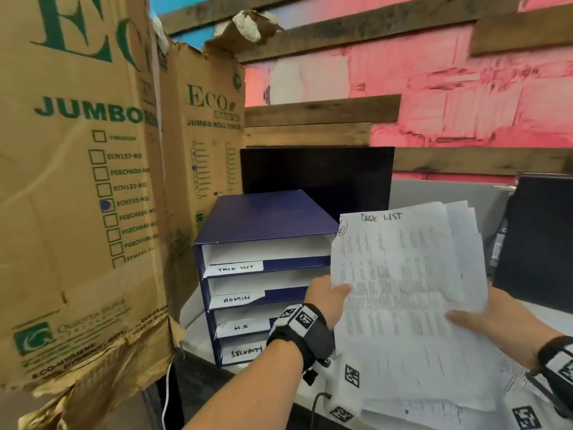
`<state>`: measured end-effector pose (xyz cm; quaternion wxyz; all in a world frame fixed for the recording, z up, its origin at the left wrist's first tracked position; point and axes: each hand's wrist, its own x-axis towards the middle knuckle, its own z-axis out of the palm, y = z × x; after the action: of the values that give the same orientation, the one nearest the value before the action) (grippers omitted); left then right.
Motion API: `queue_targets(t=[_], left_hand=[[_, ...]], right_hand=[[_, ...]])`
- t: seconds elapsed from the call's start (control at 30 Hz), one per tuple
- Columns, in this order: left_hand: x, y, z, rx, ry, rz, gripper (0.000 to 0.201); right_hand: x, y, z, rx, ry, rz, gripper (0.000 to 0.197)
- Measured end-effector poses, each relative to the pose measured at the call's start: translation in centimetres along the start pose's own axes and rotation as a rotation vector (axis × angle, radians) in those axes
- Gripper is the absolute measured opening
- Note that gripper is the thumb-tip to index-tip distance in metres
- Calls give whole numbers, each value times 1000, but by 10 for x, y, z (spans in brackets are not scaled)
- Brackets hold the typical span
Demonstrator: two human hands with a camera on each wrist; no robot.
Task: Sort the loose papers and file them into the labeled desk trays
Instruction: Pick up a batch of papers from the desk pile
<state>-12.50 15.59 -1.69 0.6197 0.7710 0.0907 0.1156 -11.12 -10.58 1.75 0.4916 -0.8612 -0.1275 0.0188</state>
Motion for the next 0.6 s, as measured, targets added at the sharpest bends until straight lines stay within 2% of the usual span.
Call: queue_targets(t=[0.07, 0.13, 0.27, 0.43, 0.6], left_hand=[[0, 0, -3, -13, -4, -10, 26], [0, 1, -9, 5, -4, -4, 26], [-1, 0, -20, 56, 16, 9, 26], [-3, -9, -32, 17, 71, -28, 21], [-11, -11, -47, -34, 113, -1, 24]], right_hand=[[7, 3, -2, -88, 34, 12, 43], [16, 7, 0, -170, 26, 35, 48], [25, 5, 7, -311, -44, 47, 55], [31, 5, 12, -207, -49, 45, 51], [31, 5, 11, -105, -63, 19, 40]])
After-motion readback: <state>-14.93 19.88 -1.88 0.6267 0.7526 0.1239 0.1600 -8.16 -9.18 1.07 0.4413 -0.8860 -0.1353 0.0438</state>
